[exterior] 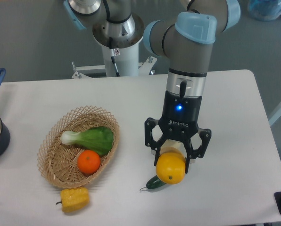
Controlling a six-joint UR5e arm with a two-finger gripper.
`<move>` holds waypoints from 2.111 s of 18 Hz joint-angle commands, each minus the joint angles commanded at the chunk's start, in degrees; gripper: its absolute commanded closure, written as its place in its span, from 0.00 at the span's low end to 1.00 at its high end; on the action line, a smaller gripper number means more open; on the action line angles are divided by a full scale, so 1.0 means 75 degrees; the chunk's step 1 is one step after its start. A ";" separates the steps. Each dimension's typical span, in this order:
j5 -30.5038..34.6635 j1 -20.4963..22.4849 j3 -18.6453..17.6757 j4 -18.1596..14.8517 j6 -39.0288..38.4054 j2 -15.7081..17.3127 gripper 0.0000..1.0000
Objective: Place the mango on the table
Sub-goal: 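Lift the yellow mango in the gripper and carry it away from the cucumber, then lower the held mango onto the table beside the purple sweet potato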
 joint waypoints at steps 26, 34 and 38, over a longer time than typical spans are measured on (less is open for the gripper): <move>0.3420 -0.0176 -0.3455 -0.1887 0.5435 0.1020 0.74; 0.4148 -0.0234 -0.4311 -0.1828 0.6515 0.0879 0.74; 0.4148 -0.0375 -0.4512 -0.1816 0.6527 0.0832 0.74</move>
